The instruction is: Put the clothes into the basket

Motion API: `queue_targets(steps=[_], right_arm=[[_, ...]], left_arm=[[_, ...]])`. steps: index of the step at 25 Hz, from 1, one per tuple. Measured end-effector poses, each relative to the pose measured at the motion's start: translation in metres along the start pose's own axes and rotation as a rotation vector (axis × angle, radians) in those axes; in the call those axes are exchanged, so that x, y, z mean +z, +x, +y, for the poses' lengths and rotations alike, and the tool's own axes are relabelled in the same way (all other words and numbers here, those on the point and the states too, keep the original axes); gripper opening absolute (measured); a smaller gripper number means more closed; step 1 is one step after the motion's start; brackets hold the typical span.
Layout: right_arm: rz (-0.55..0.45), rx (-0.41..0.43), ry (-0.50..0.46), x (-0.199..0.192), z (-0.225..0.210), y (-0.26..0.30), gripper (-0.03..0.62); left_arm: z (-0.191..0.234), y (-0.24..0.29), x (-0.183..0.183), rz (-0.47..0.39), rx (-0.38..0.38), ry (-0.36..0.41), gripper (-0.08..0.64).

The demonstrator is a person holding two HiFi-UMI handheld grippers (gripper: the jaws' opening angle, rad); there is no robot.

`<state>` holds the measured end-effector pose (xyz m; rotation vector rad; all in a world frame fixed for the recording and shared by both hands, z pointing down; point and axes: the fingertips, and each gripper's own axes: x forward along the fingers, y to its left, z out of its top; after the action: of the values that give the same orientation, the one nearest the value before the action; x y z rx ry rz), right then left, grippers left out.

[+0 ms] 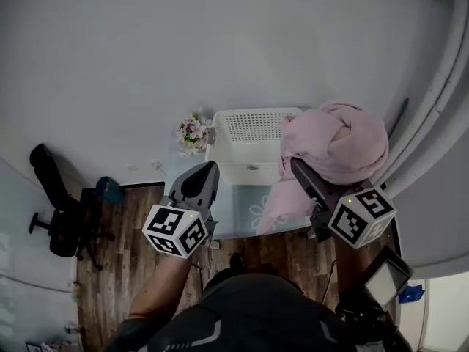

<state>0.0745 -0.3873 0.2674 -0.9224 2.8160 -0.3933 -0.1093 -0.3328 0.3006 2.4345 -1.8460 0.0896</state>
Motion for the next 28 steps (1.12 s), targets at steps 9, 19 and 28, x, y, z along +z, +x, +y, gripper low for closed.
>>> queue_targets(steps=[9, 19, 28], right_arm=[[-0.002, 0.011, 0.008, 0.012, -0.012, 0.066, 0.331], [-0.083, 0.000, 0.168, 0.033, -0.022, 0.176, 0.331], [-0.089, -0.187, 0.396, -0.016, -0.080, 0.252, 0.331]], left_arm=[[0.045, 0.038, 0.003, -0.027, 0.018, -0.005, 0.009], [0.123, 0.070, 0.020, -0.074, 0.018, -0.007, 0.009], [0.175, 0.104, 0.013, -0.055, 0.016, -0.010, 0.009]])
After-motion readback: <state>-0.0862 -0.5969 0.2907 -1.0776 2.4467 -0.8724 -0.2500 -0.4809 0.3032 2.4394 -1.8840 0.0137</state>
